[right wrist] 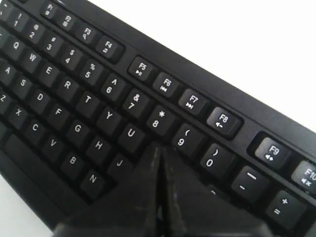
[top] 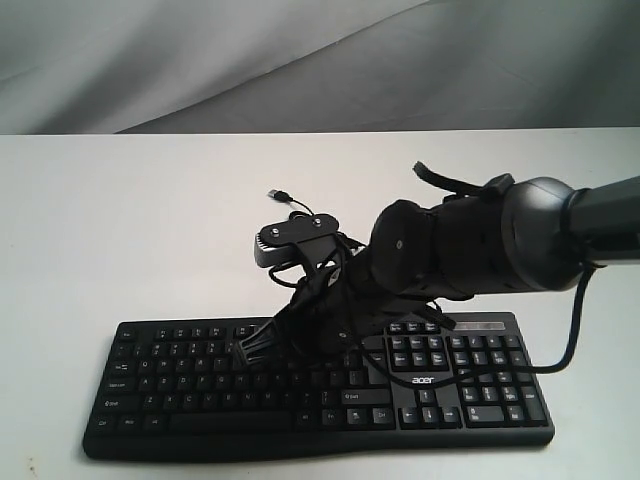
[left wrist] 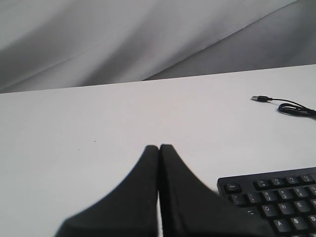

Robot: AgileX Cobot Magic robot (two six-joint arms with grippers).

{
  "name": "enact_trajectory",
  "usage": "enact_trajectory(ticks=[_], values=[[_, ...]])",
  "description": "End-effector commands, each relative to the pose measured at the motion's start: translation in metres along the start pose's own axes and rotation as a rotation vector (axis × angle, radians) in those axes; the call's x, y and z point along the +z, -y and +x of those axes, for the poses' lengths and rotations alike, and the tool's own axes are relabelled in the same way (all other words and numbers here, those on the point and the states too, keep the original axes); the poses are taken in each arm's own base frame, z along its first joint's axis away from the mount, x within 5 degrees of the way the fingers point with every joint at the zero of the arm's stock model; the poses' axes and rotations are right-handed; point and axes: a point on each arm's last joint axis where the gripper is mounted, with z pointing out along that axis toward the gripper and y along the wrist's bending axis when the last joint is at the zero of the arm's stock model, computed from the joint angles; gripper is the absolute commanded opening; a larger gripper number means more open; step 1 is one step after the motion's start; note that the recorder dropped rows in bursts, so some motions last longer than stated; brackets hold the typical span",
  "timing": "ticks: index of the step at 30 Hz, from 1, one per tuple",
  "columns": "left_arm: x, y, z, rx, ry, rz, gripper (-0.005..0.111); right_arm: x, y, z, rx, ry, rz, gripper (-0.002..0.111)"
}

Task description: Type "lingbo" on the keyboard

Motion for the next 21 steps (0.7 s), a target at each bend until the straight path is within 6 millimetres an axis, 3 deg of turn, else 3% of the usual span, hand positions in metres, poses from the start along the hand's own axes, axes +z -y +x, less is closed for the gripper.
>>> enact_trajectory(ticks=[1, 21], values=[[0.0002, 0.0001, 0.0009, -0.012, 0.003, 0.001, 0.001, -0.0021, 0.0015, -0.0002, 0.002, 0.007, 0.006, 0.0], [0.0002, 0.0001, 0.0009, -0.012, 0.003, 0.001, 0.001, -0.0022, 0.0046, -0.0008, 0.012, 0.013, 0.04, 0.0]])
